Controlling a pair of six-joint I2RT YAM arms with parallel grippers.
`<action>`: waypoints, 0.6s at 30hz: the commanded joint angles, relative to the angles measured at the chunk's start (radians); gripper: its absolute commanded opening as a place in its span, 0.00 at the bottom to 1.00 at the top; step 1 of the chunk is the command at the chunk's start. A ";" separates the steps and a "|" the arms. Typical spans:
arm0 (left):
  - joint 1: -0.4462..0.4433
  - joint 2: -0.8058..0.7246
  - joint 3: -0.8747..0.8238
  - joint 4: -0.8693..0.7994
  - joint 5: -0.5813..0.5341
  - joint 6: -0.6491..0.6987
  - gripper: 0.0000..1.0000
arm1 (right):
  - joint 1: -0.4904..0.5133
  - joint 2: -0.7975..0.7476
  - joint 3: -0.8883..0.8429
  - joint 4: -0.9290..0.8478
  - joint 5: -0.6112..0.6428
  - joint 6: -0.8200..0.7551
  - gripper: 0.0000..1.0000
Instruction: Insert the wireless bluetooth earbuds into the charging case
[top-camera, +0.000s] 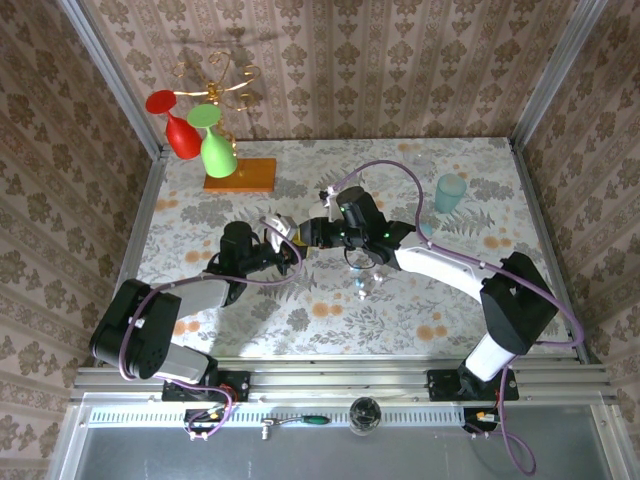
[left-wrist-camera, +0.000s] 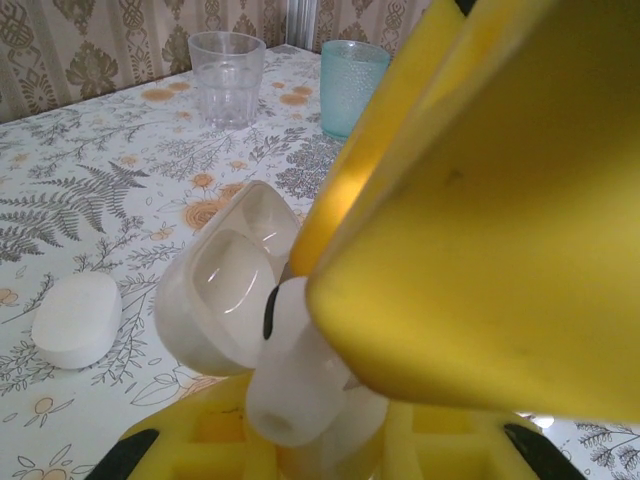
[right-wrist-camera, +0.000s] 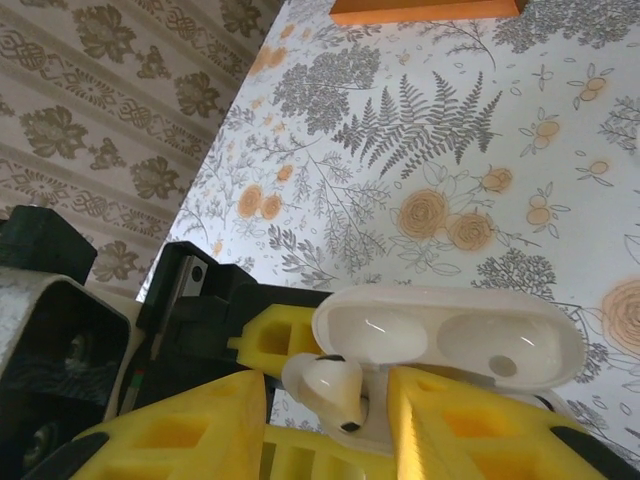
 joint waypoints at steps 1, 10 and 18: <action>0.029 -0.029 -0.001 0.056 0.014 0.000 0.00 | 0.002 -0.046 0.018 -0.062 0.039 -0.031 0.40; 0.051 -0.026 -0.004 0.017 0.087 0.075 0.00 | 0.002 -0.065 0.037 -0.073 0.017 -0.058 0.36; 0.051 -0.025 -0.003 0.002 0.146 0.110 0.00 | 0.002 -0.023 0.089 -0.117 -0.034 -0.089 0.27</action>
